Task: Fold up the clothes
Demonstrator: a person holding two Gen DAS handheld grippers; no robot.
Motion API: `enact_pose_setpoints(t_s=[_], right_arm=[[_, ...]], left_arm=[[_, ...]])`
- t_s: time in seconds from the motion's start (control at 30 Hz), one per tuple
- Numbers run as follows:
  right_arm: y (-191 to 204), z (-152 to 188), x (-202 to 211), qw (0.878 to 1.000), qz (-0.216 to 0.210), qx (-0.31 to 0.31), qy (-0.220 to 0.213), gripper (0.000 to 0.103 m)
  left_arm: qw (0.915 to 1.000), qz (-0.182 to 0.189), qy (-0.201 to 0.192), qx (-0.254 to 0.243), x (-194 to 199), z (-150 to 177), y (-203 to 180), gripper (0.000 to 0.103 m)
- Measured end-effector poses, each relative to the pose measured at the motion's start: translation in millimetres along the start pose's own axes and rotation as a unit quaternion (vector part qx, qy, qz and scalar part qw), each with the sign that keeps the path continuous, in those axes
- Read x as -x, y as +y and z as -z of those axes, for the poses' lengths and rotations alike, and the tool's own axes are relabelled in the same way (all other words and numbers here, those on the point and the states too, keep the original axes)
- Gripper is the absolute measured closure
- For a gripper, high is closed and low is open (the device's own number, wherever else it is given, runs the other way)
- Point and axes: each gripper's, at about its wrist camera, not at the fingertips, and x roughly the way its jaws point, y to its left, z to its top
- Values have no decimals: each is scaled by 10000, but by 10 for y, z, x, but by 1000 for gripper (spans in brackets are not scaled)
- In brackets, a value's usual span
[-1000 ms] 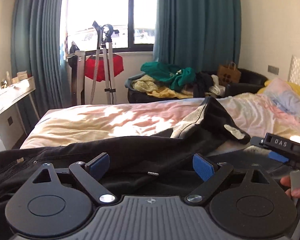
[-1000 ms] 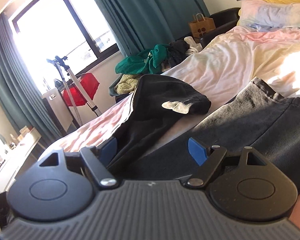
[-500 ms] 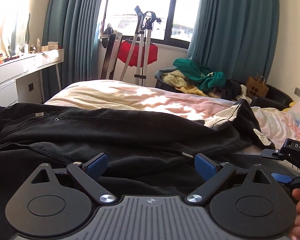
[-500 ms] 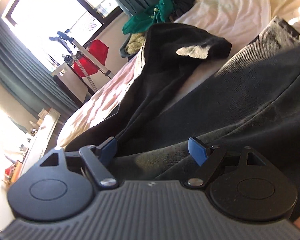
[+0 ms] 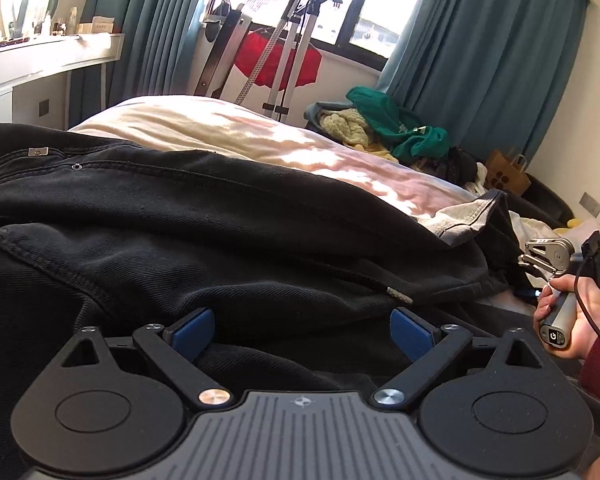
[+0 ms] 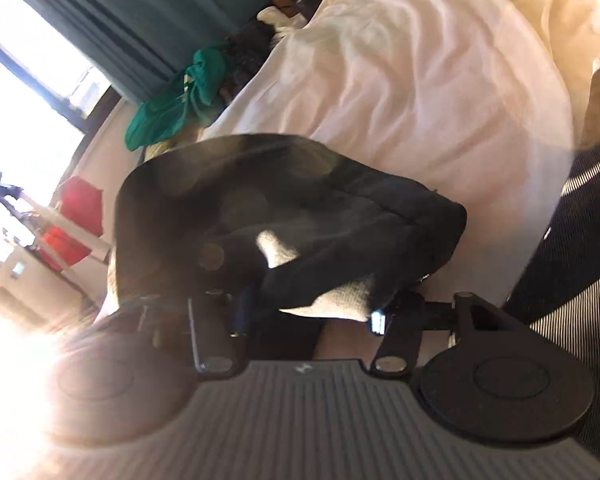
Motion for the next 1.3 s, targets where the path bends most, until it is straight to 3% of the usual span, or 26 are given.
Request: enact_pose_setpoints(t_s=[0.1,0.27,0.43,0.5,0.63,0.73,0.97,1.13,1.3], right_arm=[[75,-172,8,9992,221,141,-289,88],[227,-504,406,9924,-92,601,-1068,91],[-87,-680,764,9879,-192,653,-1394,92],[-309,-656,819,9881,-68,663,-1390,92],[-917,-491,699,9953,365,135,-891,92],[-1115,-323,655,9960,331,46,-831,92],[-918,-326,882,9956,590,352,-637,82],[-774,-98,1490,9920,770,677,-740,77],[-613,376,2189,9889,410,1131,-870,71]], left_arm=[[10000,69,-52,-6,-47,-13,16,7],[9991,377,-192,99,29,-36,34,7],[9986,443,-280,86,154,-15,3,7],[9987,442,-233,42,180,4,-26,7],[9992,385,-121,-20,191,50,-81,7],[9996,251,-84,-131,178,66,-116,7],[9996,170,-81,-201,157,54,-186,7],[9996,202,-150,-163,206,7,-178,7],[9992,311,-196,-162,362,23,-224,7]])
